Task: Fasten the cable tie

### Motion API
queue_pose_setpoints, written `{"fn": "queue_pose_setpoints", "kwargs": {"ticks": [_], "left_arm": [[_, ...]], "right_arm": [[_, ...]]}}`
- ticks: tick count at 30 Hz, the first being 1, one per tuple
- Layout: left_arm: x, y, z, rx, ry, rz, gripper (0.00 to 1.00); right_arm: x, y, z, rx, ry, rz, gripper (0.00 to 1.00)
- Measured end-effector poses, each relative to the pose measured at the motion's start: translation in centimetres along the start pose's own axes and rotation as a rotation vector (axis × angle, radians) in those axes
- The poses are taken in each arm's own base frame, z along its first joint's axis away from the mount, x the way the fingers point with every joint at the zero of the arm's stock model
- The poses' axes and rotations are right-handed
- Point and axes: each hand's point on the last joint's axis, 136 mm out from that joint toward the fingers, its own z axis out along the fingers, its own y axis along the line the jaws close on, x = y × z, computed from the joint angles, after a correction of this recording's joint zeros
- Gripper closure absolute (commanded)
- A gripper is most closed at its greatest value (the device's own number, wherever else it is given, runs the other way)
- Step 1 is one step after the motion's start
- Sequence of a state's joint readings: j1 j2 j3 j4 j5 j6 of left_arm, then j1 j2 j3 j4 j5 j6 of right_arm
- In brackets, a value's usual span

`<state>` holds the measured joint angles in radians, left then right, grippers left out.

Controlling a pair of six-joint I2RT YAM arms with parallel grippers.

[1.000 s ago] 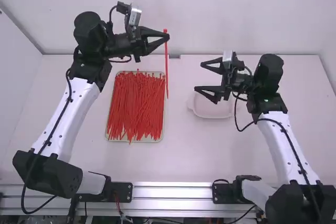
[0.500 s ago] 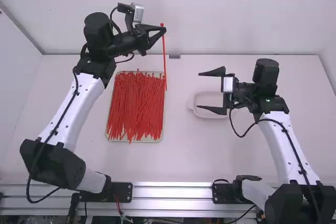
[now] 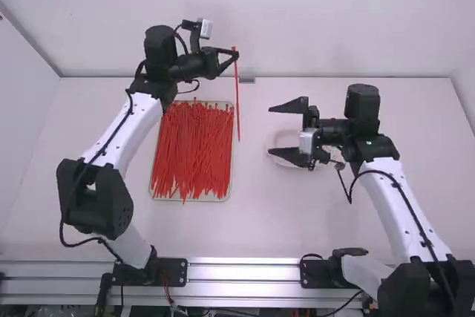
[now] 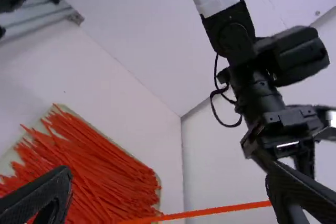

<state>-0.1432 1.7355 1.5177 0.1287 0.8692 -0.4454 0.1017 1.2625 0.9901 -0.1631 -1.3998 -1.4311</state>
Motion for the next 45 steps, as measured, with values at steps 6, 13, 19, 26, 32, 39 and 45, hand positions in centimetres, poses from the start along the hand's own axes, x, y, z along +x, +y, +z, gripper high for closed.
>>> {"fn": "queue_pose_setpoints", "kwargs": {"ticks": [6, 13, 19, 26, 32, 39, 45], "left_arm": [[0.3, -0.2, -1.5, 0.071, 0.043, -0.157, 0.98], [0.6, -2.7, -2.2, 0.209, 0.119, -0.338, 0.97], [1.0, -3.7, -2.5, 0.248, 0.182, -0.528, 0.98], [1.1, -4.6, -2.7, 0.272, 0.239, -0.708, 0.98], [1.4, -5.2, -2.5, 0.278, 0.272, -0.790, 0.98], [2.4, -5.0, -2.5, 0.255, 0.313, -0.896, 0.98], [3.1, -5.4, -1.8, 0.241, 0.325, -0.917, 0.98]], "right_arm": [[0.2, 0.9, 1.1, -0.025, 0.003, -0.213, 0.01], [-0.2, 2.2, 2.3, -0.053, -0.032, -0.366, 0.01], [-1.1, 2.8, 3.4, -0.072, -0.075, -0.453, 0.01], [-2.2, 3.6, 4.6, -0.089, -0.133, -0.585, 0.01], [-2.7, 3.7, 5.1, -0.090, -0.157, -0.648, 0.01], [-2.9, 3.5, 5.3, -0.083, -0.164, -0.690, 0.19], [-2.9, 3.4, 5.3, -0.080, -0.164, -0.700, 0.35]]}}
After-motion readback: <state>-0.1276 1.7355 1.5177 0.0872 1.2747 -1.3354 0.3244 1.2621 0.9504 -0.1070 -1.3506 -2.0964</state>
